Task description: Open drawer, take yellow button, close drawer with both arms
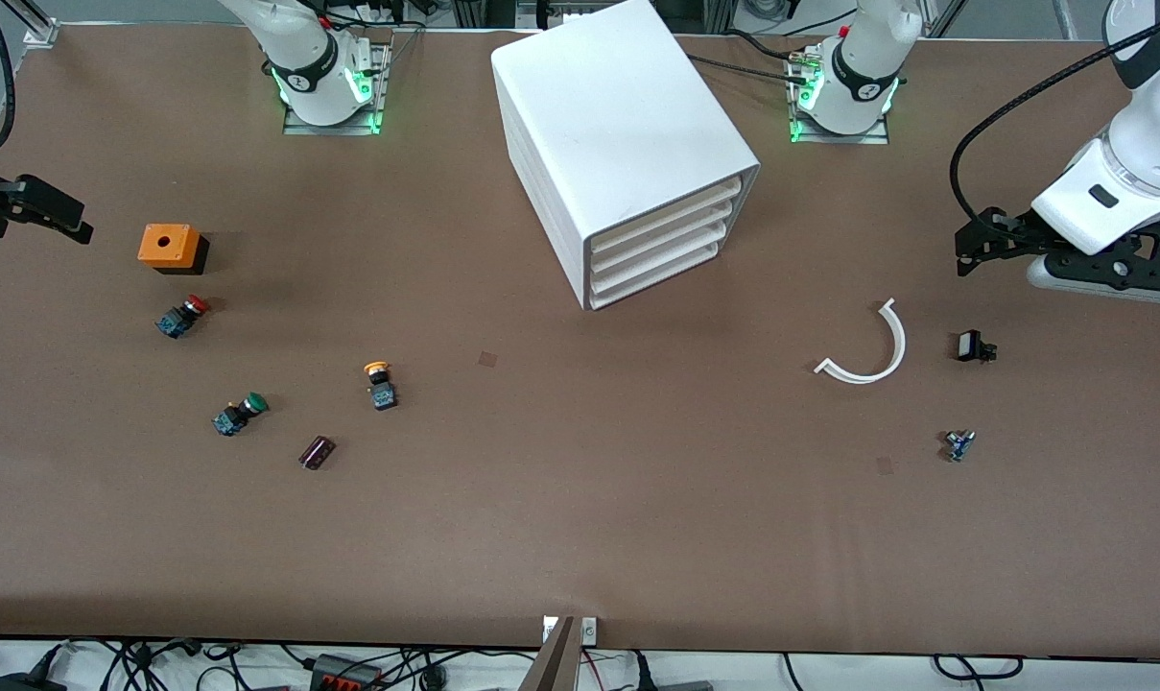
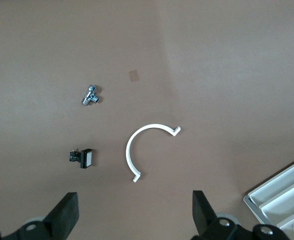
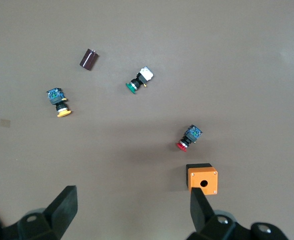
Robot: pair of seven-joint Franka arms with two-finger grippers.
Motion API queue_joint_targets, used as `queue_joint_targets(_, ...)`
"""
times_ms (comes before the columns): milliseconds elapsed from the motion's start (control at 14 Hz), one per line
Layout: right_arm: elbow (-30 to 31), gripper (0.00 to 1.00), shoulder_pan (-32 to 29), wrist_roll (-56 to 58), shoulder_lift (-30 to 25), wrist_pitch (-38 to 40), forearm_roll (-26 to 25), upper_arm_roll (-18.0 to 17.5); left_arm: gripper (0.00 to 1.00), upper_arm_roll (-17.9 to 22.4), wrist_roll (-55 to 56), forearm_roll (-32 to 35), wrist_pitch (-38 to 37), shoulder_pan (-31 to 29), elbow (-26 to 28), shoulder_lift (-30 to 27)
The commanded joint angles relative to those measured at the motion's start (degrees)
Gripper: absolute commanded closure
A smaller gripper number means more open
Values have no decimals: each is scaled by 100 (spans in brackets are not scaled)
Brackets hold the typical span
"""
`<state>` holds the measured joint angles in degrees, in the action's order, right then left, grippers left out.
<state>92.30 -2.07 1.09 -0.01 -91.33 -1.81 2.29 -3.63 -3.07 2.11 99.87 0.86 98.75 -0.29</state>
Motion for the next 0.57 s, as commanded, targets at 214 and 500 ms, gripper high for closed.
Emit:
queue_joint_targets(214,210,0,-13,49,-158,-86,66,-27,0,3,-44,0,-38,-15,-31,-50)
queue_joint_targets(500,192,0,-13,49,-149,-121,215,-36,0,3,-44,0,-38,-15,-31,-41)
